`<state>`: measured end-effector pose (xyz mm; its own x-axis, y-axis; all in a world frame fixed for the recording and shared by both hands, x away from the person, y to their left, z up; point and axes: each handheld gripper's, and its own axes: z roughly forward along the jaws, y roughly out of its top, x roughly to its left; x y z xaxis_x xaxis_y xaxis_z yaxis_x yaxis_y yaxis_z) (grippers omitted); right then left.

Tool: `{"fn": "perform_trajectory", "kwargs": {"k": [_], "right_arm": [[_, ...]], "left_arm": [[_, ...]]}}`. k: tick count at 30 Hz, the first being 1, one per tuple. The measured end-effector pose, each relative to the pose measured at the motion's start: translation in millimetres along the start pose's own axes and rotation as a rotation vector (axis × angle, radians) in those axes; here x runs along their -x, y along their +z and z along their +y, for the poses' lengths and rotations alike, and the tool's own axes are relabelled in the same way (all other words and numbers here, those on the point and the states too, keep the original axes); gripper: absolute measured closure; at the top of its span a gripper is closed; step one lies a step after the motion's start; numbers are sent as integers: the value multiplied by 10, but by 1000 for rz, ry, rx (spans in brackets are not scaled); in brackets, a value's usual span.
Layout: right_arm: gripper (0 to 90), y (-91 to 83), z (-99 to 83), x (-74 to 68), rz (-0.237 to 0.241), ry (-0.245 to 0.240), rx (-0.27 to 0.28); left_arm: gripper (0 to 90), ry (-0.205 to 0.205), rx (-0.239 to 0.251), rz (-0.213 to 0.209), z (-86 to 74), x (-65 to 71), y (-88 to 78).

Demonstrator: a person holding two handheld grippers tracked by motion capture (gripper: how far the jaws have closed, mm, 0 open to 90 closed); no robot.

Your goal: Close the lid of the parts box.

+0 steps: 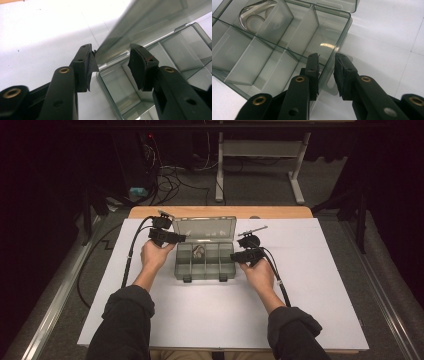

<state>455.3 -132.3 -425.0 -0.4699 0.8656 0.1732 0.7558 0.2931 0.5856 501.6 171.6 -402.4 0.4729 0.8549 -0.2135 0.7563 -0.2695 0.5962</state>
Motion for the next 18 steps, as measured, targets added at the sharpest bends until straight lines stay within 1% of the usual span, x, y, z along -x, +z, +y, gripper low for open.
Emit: {"fn": "perform_trajectory", "kwargs": {"k": [3, 4, 8, 12, 14, 18], "right_arm": [[742, 0, -2, 1, 1, 0, 1], [742, 0, -2, 1, 1, 1, 1], [742, 0, -4, -3, -2, 1, 3], [742, 0, -6, -6, -4, 0, 4], [742, 0, -5, -7, -4, -1, 4], [743, 0, -10, -11, -10, -12, 8]], "left_arm": [[558, -12, 9, -8, -18, 2, -16], [560, -15, 5, -13, -29, -2, -28], [578, -41, 17, -30, -69, -9, -66], [589, -48, 19, -35, -87, -1, -103], [594, -59, 24, -38, -94, 7, -124], [598, -61, 31, -38, -98, 28, -176]]}}
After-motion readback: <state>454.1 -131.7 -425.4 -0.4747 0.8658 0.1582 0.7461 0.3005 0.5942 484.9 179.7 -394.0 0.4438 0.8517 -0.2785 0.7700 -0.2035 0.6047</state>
